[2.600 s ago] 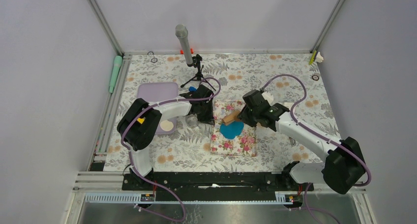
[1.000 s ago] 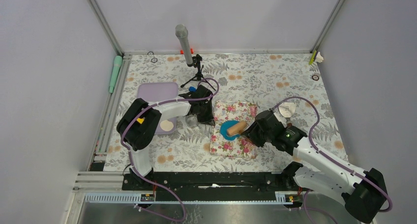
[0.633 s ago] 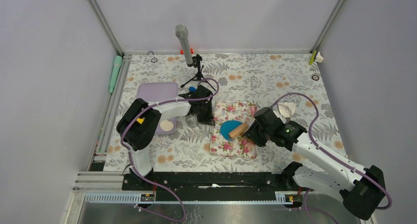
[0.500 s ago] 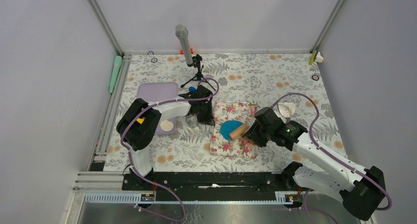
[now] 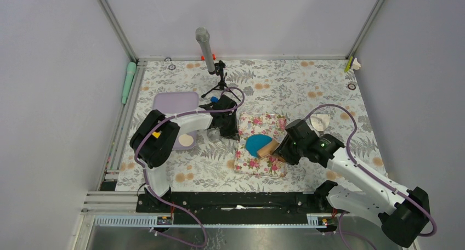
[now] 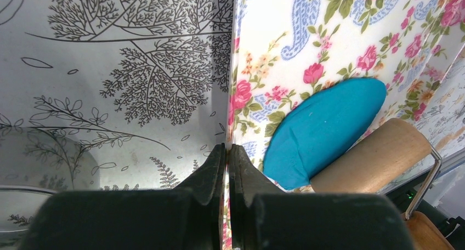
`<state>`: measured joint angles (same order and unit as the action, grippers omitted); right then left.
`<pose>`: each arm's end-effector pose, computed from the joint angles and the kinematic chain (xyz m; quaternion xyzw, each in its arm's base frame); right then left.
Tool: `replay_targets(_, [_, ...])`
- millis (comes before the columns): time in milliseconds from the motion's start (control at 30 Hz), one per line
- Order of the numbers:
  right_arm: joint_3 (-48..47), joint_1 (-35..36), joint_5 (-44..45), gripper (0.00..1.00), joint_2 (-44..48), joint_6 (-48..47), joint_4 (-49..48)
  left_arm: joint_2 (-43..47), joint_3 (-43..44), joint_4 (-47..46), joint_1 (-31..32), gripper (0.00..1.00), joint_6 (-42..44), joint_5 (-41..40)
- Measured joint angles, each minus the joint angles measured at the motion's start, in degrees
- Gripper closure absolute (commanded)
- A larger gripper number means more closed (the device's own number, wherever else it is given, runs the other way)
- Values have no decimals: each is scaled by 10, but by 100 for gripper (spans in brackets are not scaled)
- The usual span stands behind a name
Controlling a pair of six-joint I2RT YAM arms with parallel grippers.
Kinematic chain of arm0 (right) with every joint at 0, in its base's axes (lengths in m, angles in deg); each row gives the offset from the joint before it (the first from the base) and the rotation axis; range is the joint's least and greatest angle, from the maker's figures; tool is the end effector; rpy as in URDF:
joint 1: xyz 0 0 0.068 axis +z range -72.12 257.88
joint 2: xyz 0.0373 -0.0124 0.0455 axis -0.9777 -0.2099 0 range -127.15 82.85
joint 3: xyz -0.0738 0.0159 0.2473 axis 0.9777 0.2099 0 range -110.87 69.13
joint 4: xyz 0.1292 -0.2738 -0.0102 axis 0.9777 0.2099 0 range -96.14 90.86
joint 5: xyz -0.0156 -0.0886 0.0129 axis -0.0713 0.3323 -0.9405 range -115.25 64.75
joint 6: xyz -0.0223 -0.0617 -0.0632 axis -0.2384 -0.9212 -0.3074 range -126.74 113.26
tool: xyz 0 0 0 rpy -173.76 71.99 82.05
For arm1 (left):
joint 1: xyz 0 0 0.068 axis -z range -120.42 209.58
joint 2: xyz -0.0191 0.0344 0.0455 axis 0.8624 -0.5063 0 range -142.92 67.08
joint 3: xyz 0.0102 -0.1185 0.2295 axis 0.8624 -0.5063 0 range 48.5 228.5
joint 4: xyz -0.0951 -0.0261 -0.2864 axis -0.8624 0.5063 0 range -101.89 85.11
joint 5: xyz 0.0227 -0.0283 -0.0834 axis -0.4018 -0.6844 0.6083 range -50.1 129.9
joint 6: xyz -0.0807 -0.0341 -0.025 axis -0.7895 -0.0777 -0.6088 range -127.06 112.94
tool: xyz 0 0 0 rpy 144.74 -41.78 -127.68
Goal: Roll out the dumpling wrappers from the dough
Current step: Flatten out the dough on the work surface.
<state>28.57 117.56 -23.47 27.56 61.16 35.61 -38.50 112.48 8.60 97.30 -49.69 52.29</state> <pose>0.2005 0.1631 0.1733 0.2377 0.9274 0.2238 0.1823 0.3173 -0.2675 0.0707 -0.0154 0.9650 -0.2347 0.1157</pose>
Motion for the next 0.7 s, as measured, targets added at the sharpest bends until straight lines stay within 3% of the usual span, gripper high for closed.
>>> replay_targets(167, [-9,0,-2,100,0,1,25,0,0,0,0,100,4,1])
replay_targets(300, [-44,0,1,100,-4,-12,101,0,0,0,-1,100,4,2])
replay_targets(467, [-162,0,17,100,-65,-68,219,0,0,-1,-5,100,3,0])
replay_targets(700, [-261,0,37,100,-150,-131,174,0,0,-1,-11,100,4,0])
